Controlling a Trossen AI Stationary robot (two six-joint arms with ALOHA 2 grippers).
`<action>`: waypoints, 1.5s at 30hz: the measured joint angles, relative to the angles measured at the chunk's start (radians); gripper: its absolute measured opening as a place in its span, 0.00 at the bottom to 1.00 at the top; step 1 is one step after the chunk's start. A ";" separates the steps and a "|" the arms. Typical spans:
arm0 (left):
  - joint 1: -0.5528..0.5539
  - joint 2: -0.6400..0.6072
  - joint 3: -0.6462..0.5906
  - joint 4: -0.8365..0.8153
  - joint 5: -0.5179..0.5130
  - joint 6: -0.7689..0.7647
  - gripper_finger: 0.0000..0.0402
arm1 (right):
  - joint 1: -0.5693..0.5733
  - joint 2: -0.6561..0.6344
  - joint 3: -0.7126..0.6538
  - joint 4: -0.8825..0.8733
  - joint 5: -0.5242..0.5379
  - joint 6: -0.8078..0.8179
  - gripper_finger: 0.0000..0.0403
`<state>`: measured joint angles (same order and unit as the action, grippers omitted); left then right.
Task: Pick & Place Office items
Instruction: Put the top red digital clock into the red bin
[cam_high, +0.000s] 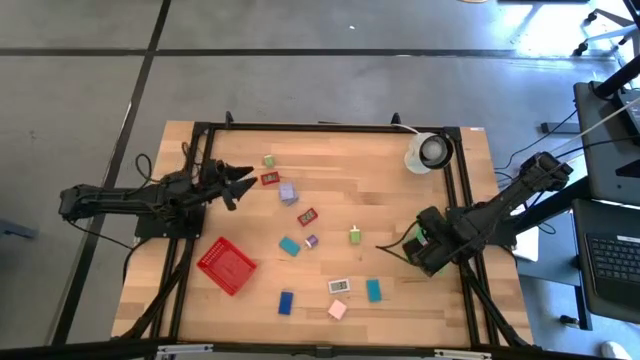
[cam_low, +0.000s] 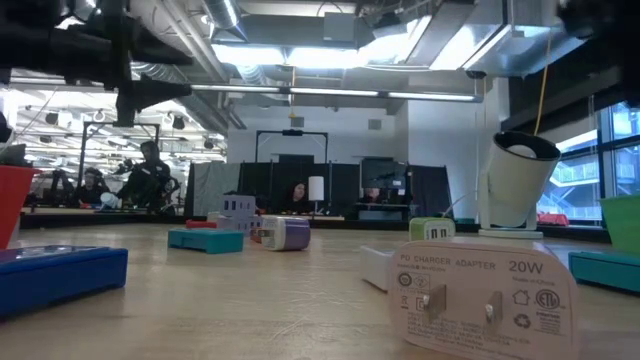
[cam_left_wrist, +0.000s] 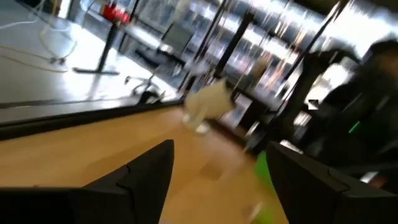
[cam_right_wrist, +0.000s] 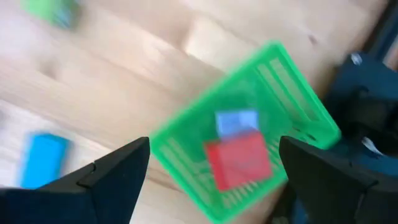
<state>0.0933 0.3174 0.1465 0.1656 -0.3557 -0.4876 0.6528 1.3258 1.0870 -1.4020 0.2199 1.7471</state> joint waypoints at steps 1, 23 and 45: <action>0.000 0.028 0.025 -0.051 -0.004 0.029 0.64 | -0.010 0.000 0.016 0.003 0.026 0.003 0.90; 0.147 0.648 0.176 -0.315 -0.107 0.221 0.64 | -0.187 0.000 0.081 0.028 0.184 -0.168 0.90; 0.452 1.006 0.177 0.011 0.272 0.556 0.64 | -0.405 0.000 0.081 0.029 0.237 -0.585 0.90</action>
<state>0.5456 1.3230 0.3237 0.1768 -0.0838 0.0683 0.2477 1.3262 1.1683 -1.3731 0.4564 1.1621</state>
